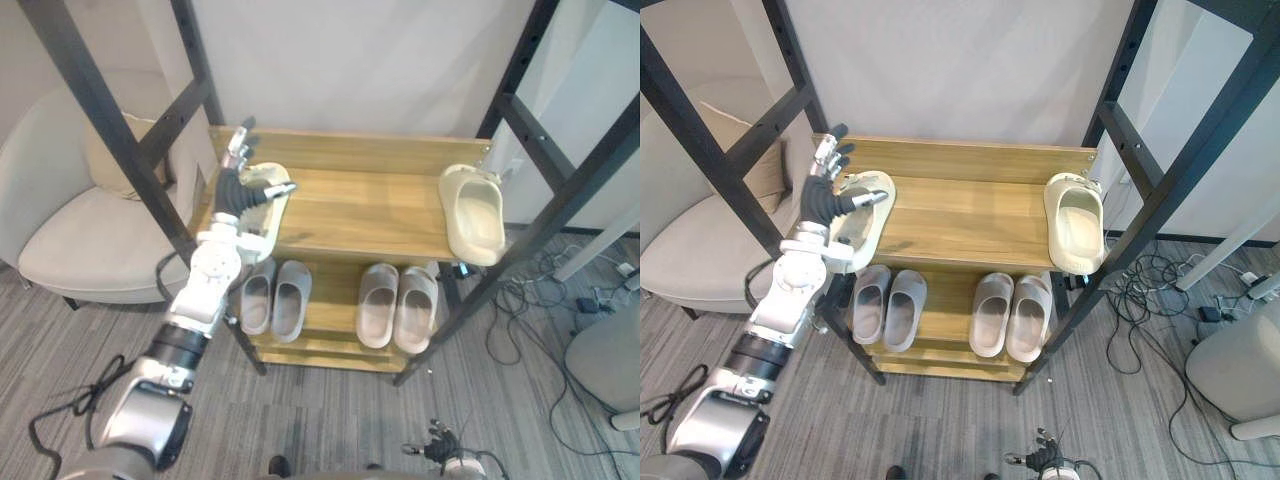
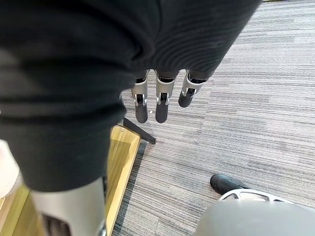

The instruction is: Organize the slippers on the shoe rack

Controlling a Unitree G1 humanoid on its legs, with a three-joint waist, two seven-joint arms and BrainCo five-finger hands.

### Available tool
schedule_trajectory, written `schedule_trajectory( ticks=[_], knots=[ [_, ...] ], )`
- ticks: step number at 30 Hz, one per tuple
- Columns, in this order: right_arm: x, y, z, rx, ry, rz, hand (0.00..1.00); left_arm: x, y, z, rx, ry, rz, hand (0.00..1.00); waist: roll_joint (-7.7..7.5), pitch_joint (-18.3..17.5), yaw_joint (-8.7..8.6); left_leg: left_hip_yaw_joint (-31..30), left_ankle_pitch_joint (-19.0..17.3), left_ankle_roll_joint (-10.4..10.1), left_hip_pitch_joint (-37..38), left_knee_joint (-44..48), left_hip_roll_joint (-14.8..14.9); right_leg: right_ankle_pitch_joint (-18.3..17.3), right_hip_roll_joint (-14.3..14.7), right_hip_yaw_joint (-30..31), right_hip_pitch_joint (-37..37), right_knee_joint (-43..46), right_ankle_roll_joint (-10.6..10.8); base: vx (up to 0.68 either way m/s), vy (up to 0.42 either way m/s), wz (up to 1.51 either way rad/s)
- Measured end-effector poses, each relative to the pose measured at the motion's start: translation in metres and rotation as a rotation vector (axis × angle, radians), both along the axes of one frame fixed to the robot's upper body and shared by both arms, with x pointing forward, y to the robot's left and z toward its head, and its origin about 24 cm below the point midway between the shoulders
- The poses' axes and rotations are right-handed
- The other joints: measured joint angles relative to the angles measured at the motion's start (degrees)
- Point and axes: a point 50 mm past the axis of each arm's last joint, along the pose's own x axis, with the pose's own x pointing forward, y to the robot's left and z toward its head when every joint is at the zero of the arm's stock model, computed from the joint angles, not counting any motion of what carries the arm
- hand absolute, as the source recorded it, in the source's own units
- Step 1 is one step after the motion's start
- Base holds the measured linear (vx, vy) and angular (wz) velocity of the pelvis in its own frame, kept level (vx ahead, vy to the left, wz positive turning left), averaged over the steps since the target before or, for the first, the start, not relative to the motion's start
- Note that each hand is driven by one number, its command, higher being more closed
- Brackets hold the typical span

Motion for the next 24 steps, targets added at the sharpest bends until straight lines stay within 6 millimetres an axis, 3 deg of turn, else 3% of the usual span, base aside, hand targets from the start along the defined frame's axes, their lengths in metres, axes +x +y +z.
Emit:
schedule_trajectory(
  ticks=[7, 11, 24],
  knots=[
    [-0.001, -0.004, 0.000, 0.008, 0.002, -0.010, 0.00, 0.014, 0.028, 0.017, 0.075, 0.027, 0.110, 0.00, 0.59, 1.2, -0.15, 0.1, 0.0, 0.0, -1.2, 0.0, 0.1, 0.0, 0.1, 0.7, -1.6, 0.2, 0.0, -0.01, 0.003, -0.02],
    [-0.003, -0.004, 0.000, 0.010, 0.006, -0.011, 0.00, 0.018, 0.042, 0.014, 0.126, 0.087, 0.161, 0.00, 0.73, 1.2, -0.34, 0.3, 0.0, 0.0, -1.6, 0.0, -0.1, 0.0, 0.0, 1.1, -2.0, 0.3, -0.1, 0.01, 0.002, -0.04],
    [-0.001, -0.007, 0.001, 0.001, 0.003, -0.009, 0.00, 0.033, 0.054, -0.010, 0.397, 0.286, 0.241, 0.00, 1.63, 1.8, -0.91, 0.6, 0.0, 0.0, -1.8, 0.0, 0.1, -0.1, 0.1, 2.1, -3.2, 1.1, -0.3, -0.02, 0.002, -0.03]
  ],
)
